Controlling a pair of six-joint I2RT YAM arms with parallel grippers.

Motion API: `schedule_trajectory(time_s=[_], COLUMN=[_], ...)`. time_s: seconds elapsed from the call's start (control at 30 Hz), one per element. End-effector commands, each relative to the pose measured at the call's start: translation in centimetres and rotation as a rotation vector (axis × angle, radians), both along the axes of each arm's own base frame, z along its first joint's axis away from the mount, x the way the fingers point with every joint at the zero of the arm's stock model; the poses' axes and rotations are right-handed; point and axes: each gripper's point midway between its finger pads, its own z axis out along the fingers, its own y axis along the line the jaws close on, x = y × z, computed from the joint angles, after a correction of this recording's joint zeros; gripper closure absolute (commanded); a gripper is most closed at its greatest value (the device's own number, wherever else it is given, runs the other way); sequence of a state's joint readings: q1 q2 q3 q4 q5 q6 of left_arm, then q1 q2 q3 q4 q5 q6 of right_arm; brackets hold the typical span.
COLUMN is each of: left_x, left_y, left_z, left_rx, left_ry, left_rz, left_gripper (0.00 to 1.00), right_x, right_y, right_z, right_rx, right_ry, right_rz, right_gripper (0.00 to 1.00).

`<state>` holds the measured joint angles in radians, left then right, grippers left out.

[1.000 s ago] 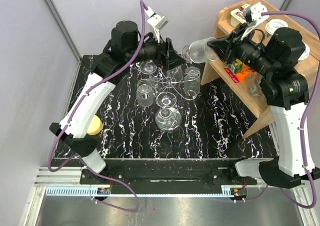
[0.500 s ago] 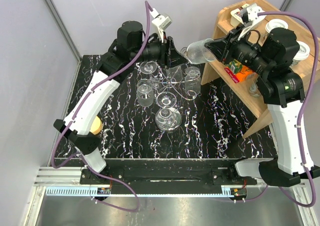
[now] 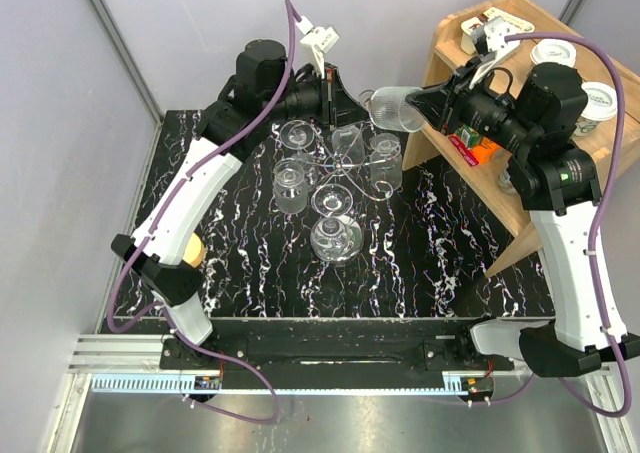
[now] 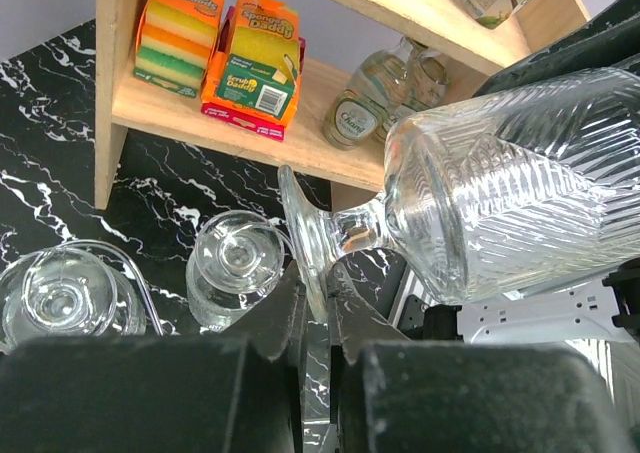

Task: Place the wine glass upside down on the wine glass rack
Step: Turn the wine glass upside down at the wine rack.

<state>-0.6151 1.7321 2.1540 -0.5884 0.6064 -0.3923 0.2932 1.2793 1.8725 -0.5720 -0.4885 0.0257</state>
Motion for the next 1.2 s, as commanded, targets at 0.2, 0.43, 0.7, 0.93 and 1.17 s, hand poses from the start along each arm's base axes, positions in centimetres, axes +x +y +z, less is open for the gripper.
schedule_trajectory(time_s=[0.2,0.43,0.7,0.93,1.17], left_x=[0.3,0.9,1.1,1.4,1.5], left_y=[0.7,1.6,2.3,3.4,5.1], left_z=[1.1,1.1,1.6,2.3,3.9], left_rx=[0.048,0.087,0.100,0.135,0.199], left_ry=[-0.193,-0.242,-0.273,-0.343,-0.489], left_rz=[0.035,0.086,0.118,0.161,0.206], left_gripper=[1.00,1.00,1.00,1.00,1.00], right_x=[-2.0,-2.8,-3.4,-4.1,-5.6], right_y=[1.0,1.8,2.2,1.2,-0.8], right_z=[-0.9,-3.9,-8.0,-9.1,-8.9], right_rx=[0.049,0.041,-0.015,-0.085,-0.180], right_ry=[0.005,0.074,0.133,0.129,0.124], right_rz=[0.084,0.153,0.189,0.159,0.097], right_gripper=[0.72,0.62,0.44,0.38,0.29])
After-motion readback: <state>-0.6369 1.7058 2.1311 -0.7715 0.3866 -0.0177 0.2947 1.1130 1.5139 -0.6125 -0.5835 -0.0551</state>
